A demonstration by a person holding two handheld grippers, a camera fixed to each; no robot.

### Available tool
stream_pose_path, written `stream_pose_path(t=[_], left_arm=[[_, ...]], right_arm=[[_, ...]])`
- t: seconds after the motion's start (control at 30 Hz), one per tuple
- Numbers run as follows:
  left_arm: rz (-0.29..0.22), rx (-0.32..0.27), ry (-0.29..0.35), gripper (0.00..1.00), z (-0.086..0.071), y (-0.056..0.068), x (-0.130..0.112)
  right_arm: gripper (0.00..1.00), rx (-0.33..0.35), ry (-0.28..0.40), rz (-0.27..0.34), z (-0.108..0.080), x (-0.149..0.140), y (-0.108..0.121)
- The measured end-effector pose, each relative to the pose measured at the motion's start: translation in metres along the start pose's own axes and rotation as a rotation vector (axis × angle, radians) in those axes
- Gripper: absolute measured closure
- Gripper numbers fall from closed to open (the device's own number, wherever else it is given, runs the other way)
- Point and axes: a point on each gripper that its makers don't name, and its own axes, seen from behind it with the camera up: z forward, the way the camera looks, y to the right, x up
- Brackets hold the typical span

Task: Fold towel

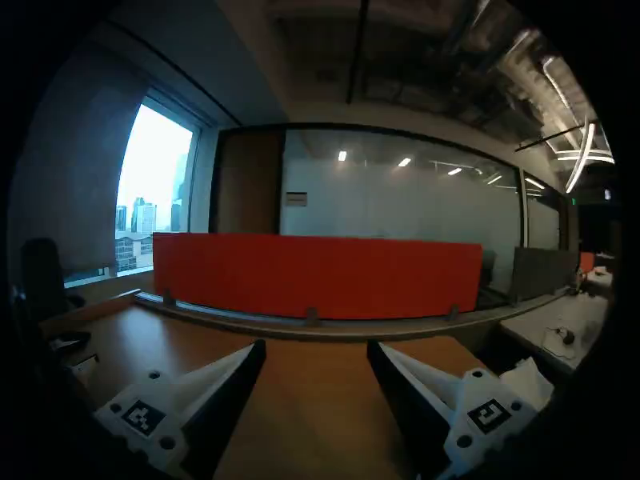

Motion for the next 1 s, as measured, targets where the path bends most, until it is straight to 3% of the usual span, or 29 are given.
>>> stream_pose_path(t=[1.0], left_arm=[[0.001, 0.000, -0.001, 0.01, 0.001, -0.001, 0.000]], right_arm=[[0.02, 0.047, 0.048, -0.003, 0.014, 0.025, 0.016]])
